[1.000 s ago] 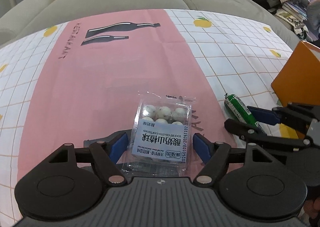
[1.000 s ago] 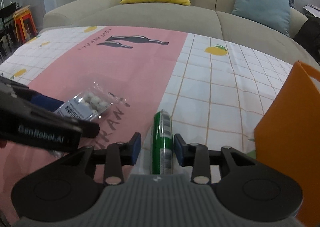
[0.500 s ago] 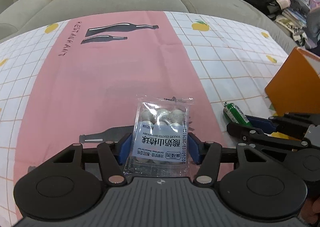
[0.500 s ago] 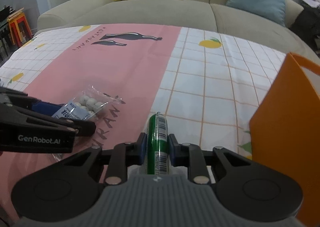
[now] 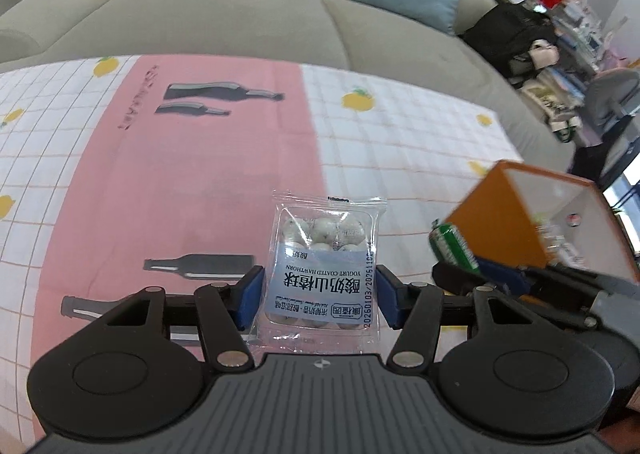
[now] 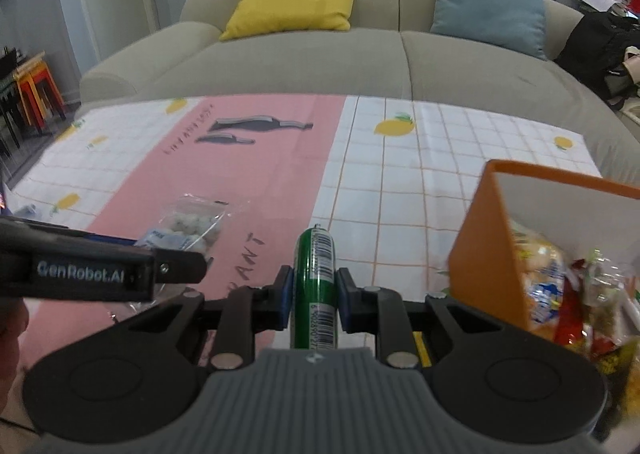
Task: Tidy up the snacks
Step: 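Carry candy pack with left tool while right carries green sausage into box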
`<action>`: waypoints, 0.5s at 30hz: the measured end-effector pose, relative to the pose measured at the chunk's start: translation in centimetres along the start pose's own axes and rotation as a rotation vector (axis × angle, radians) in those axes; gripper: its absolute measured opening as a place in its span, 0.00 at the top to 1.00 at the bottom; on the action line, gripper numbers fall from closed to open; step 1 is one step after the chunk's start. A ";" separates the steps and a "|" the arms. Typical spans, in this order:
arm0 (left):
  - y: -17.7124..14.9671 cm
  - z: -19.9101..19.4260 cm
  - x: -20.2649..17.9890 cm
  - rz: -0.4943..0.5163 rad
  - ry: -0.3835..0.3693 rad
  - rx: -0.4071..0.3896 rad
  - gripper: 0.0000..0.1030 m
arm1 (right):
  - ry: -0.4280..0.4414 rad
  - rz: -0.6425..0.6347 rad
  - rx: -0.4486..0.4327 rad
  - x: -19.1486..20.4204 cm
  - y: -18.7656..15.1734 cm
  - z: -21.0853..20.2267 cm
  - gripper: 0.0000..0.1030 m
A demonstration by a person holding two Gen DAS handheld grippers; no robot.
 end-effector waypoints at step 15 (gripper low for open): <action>1.2 -4.9 -11.6 0.139 -0.173 -0.001 0.36 | 0.026 0.090 -0.058 -6.8 -1.0 -11.1 0.80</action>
Point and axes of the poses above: each gripper's, at about its wrist camera, not at the fingertips, and z roughly the way its jaws point, x to its left, y to its top, the point moved 7 cm from there along z, roughly the way its jaws point, and after that the axes turned 10 degrees about x, right-handed, at the moved point
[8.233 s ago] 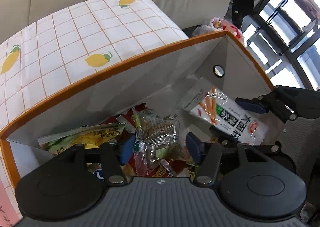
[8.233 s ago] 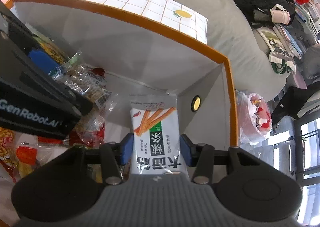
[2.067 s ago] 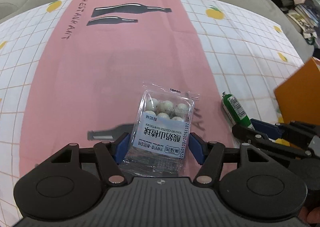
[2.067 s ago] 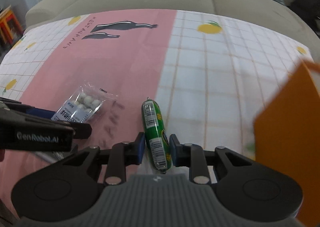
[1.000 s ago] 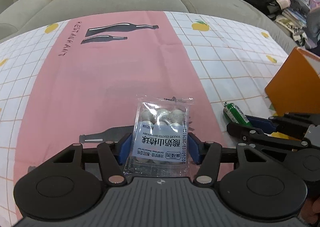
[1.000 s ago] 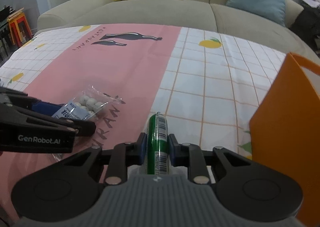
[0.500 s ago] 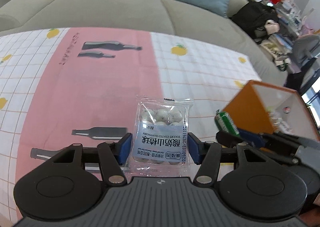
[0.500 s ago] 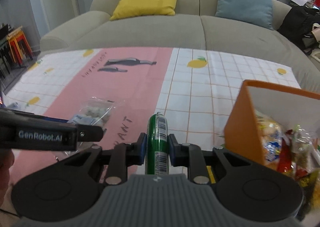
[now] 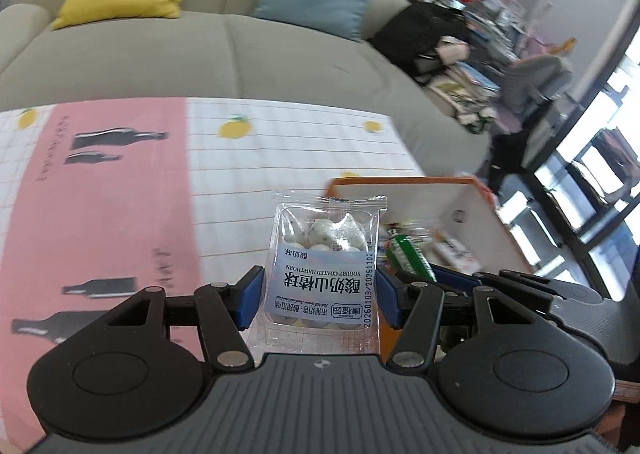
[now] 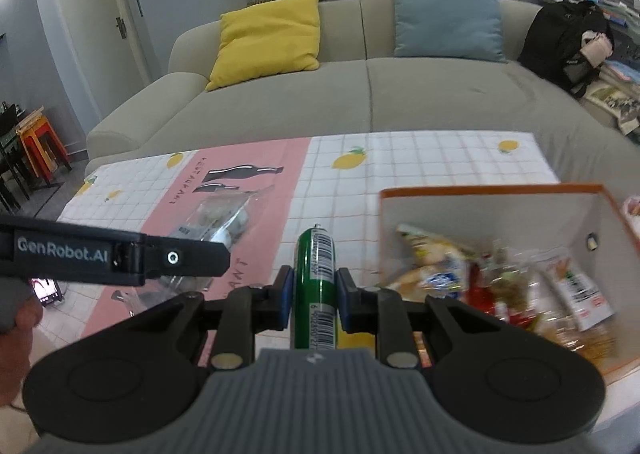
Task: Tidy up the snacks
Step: 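Carry candy pack with left tool while right carries green sausage into box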
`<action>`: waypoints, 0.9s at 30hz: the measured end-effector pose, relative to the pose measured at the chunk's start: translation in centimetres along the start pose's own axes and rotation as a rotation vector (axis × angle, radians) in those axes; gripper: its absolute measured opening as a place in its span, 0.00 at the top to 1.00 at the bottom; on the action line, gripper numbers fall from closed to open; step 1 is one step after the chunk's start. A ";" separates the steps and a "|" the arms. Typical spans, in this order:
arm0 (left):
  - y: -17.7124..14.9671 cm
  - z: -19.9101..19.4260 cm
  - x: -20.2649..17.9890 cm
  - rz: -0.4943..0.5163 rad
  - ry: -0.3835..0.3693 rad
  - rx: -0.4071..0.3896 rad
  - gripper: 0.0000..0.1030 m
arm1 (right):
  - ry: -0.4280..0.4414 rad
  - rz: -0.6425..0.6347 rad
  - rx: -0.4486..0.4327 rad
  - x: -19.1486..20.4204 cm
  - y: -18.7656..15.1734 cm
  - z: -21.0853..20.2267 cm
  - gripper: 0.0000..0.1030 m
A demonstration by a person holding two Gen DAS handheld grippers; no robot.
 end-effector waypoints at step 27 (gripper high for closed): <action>3.6 19.7 -13.3 0.100 -0.008 0.339 0.35 | -0.190 0.149 0.319 -24.1 -1.9 4.6 0.80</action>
Point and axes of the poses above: each gripper's, at about its wrist camera, not at the fingertips, and z roughly the way its jaws point, x to its left, y to its top, the point moved 7 cm from there along z, roughly the way its jaws point, and after that the axes turned 10 degrees about x, right-handed, at the moved point
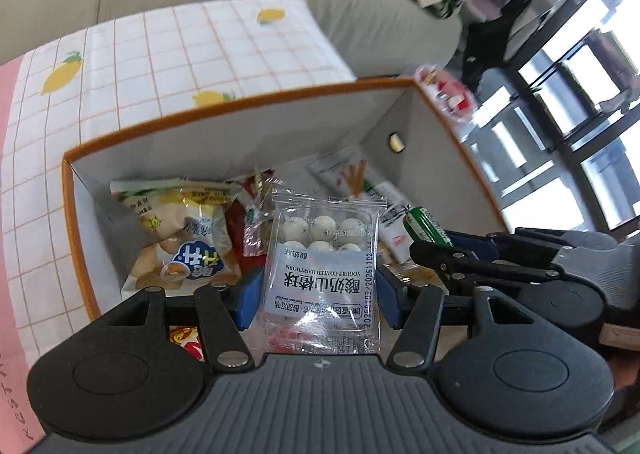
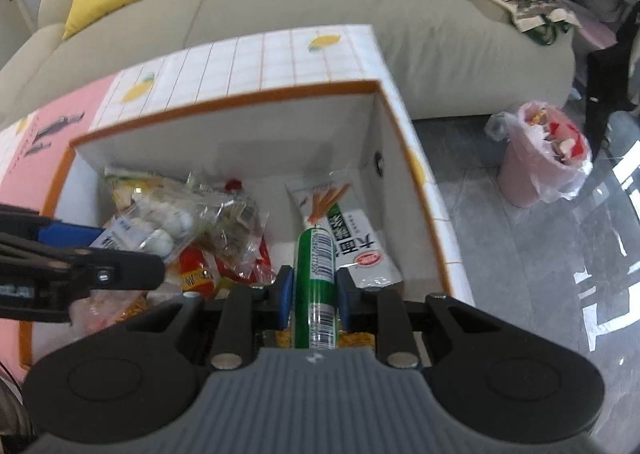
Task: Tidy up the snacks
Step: 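Carry candy pack with left tool while right carries green sausage into box, then open both tools to drop the candy pack and sausage into the orange box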
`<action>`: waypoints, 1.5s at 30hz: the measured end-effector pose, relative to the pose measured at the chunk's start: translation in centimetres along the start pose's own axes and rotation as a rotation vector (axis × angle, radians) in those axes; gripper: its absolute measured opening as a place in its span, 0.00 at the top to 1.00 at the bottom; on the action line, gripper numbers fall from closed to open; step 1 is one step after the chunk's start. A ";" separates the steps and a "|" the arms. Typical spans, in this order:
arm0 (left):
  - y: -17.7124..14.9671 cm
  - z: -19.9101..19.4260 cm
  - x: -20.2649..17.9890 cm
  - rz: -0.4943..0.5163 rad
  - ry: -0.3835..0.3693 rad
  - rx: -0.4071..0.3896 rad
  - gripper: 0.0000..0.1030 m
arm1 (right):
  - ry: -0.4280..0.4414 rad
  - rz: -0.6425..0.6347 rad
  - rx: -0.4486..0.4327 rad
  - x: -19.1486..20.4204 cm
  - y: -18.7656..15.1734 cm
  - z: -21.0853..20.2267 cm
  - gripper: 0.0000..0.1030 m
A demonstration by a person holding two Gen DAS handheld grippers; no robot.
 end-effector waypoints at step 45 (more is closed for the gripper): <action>-0.9 -10.4 2.4 0.092 0.181 -0.195 0.24 | 0.026 0.054 -0.096 5.5 3.1 -6.0 0.24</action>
Point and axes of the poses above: each gripper's, at about its wrist camera, not at the fingertips, and z roughly the way its jaws point, x to its left, y to its top, the point moved 7 cm from there along z, roughly the way its jaws point, and after that the axes turned 10 degrees about x, right-handed, at the moved point
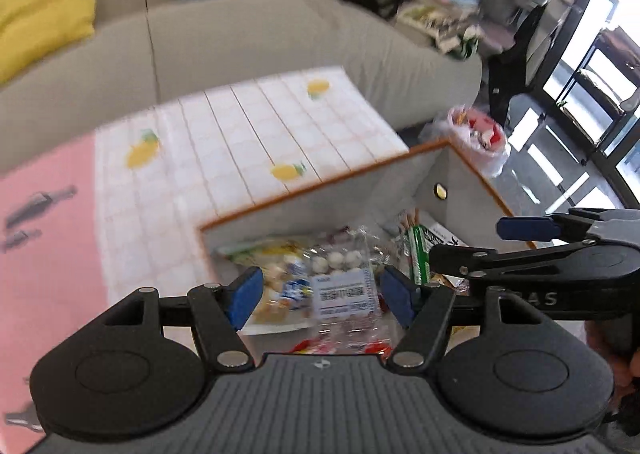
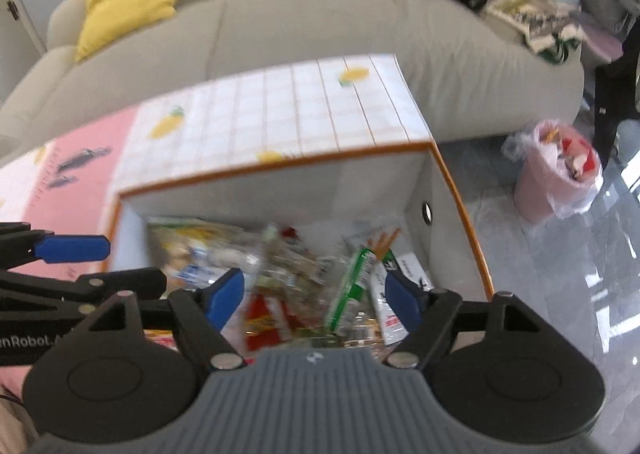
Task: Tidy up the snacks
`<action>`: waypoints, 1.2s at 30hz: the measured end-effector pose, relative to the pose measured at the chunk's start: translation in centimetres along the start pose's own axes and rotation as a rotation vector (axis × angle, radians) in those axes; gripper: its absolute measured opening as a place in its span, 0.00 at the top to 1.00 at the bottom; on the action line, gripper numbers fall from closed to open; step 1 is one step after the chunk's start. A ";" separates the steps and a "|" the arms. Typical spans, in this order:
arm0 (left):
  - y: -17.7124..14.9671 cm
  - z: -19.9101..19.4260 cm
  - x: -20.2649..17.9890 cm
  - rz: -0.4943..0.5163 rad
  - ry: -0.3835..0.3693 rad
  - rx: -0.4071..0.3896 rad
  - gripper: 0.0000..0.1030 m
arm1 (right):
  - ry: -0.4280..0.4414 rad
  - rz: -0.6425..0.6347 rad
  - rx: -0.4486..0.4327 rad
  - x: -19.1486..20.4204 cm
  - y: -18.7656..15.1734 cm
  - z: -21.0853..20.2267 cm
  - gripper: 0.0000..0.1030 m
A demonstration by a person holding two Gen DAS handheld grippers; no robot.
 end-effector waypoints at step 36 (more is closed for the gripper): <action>-16.5 -12.3 8.3 -0.087 0.254 -0.333 0.22 | -0.249 -0.043 -0.505 17.2 -17.0 -12.4 0.03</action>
Point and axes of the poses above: each gripper's, at about its wrist camera, not at the fingertips, and z roughly the way its jaws point, x to its left, y to its top, the point moved 7 cm from there along z, roughly the way its jaws point, and after that the axes turned 10 degrees about x, right-handed, at the moved point
